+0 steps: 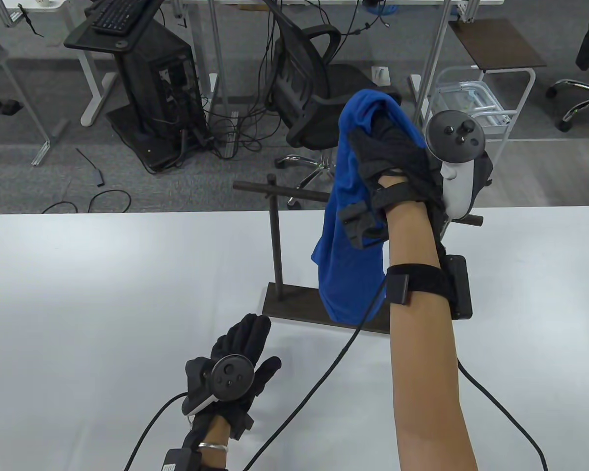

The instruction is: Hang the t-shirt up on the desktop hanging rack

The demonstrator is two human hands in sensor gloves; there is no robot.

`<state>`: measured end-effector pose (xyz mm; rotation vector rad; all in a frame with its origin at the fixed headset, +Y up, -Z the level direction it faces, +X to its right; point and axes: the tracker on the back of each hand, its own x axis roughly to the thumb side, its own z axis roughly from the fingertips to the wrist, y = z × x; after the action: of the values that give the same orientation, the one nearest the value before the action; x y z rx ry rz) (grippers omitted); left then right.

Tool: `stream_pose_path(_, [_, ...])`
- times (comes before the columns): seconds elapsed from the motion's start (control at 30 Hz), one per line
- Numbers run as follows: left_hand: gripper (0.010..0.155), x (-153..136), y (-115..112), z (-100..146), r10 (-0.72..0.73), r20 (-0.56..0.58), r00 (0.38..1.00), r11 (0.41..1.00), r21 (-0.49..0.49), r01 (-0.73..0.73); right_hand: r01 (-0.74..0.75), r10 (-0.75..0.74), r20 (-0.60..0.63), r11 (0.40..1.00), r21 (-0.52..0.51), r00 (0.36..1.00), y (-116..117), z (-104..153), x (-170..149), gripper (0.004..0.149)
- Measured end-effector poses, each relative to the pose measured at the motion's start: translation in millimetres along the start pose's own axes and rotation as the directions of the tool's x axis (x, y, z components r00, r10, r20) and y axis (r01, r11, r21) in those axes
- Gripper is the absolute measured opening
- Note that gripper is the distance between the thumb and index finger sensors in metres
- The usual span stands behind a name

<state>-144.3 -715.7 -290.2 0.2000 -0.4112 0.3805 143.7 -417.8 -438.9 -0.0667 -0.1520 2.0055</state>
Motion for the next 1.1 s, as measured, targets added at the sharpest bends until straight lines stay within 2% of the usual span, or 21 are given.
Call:
stream_pose_path(0.13, [0.079, 0, -3, 0, -0.076, 0.005, 0.997, 0.996, -0.047, 0.076, -0.122, 0.123, -0.078, 0.992, 0.015, 0.989, 7, -6, -10, 0.063])
stream_pose_path(0.37, [0.080, -1, -5, 0, -0.085, -0.005, 0.996, 0.994, -0.075, 0.084, -0.287, 0.286, -0.198, 0.958, 0.028, 0.937, 16, -11, -22, 0.060])
stream_pose_path(0.53, [0.080, -1, -6, -1, -0.095, -0.008, 0.995, 0.991, -0.100, 0.094, -0.386, 0.360, -0.239, 0.919, -0.075, 0.902, 13, -8, -17, 0.059])
stream_pose_path(0.9, [0.080, -5, -7, 0, -0.094, -0.027, 0.995, 0.988, -0.126, 0.090, -0.263, 0.252, -0.077, 0.937, -0.229, 0.965, 0, 15, 3, 0.061])
stream_pose_path(1.1, [0.080, -13, -8, 3, -0.094, -0.062, 0.994, 0.985, -0.150, 0.084, -0.253, 0.255, -0.026, 0.934, -0.252, 0.967, -7, 33, 9, 0.062])
